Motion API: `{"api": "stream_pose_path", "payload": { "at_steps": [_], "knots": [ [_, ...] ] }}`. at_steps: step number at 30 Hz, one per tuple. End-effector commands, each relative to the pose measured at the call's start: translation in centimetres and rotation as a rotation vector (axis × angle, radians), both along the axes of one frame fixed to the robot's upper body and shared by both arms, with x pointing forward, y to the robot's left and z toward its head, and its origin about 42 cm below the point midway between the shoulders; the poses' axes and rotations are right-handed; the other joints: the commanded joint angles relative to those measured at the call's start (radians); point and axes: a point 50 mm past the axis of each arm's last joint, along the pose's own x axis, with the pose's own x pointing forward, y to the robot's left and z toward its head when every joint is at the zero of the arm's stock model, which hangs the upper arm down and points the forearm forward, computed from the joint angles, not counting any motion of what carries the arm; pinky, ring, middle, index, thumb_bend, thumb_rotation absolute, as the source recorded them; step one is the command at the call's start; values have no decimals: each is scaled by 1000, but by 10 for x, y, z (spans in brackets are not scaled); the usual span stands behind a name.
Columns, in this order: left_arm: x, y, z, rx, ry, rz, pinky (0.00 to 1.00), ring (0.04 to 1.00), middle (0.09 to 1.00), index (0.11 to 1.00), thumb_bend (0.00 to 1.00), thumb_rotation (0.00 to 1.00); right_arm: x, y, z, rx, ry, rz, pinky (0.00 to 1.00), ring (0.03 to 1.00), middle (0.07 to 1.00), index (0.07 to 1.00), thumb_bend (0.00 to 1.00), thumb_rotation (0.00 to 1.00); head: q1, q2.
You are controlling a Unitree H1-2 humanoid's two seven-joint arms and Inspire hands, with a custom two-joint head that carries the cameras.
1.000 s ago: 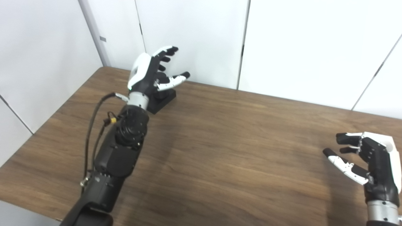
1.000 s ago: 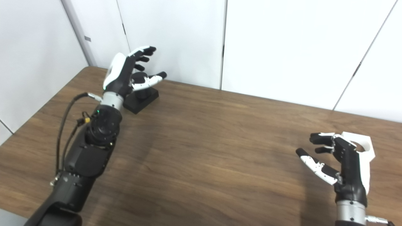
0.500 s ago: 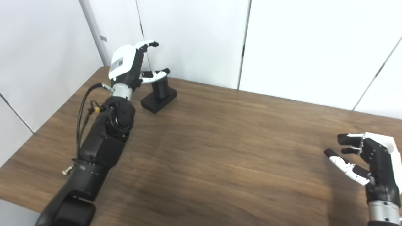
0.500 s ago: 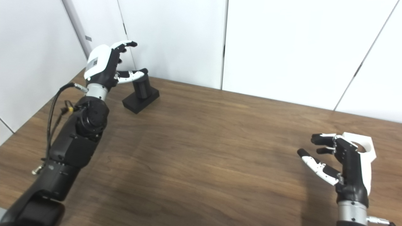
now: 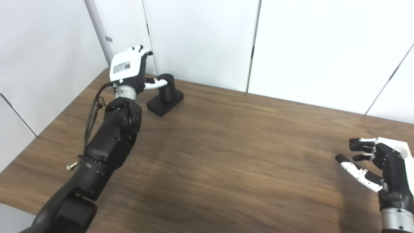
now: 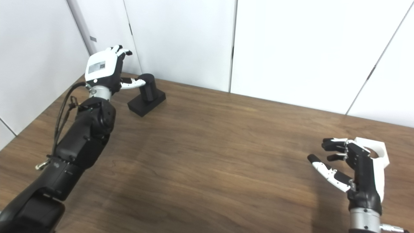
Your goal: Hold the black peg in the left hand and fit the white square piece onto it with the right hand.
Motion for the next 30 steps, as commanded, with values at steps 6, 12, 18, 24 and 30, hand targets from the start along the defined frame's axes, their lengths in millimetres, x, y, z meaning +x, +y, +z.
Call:
{"api": "stream_pose_path", "payload": {
  "at_steps": [6, 12, 18, 24, 30],
  "knots": [
    [15, 7, 31, 4, -10, -43, 837, 942, 938, 790, 876, 506, 5, -1, 26, -26, -93, 13, 475, 608, 631, 491, 495, 129, 5, 6],
    [20, 6, 24, -28, 62, -14, 848, 945, 944, 776, 902, 554, 5, -1, 26, -24, -89, 6, 465, 601, 639, 491, 494, 128, 4, 10],
    [22, 7, 15, -23, 126, 14, 867, 952, 956, 823, 922, 608, 4, -1, 28, -26, -92, -5, 468, 603, 634, 491, 495, 131, 3, 14],
    [25, 7, 7, -3, 157, 39, 812, 936, 948, 806, 946, 650, 4, -1, 29, -27, -90, -3, 462, 596, 632, 491, 494, 130, 2, 18],
    [25, 8, 1, -3, 176, 54, 804, 936, 952, 815, 936, 659, 3, -1, 29, -33, -88, -8, 460, 600, 635, 491, 495, 132, 0, 24]
  ]
}}
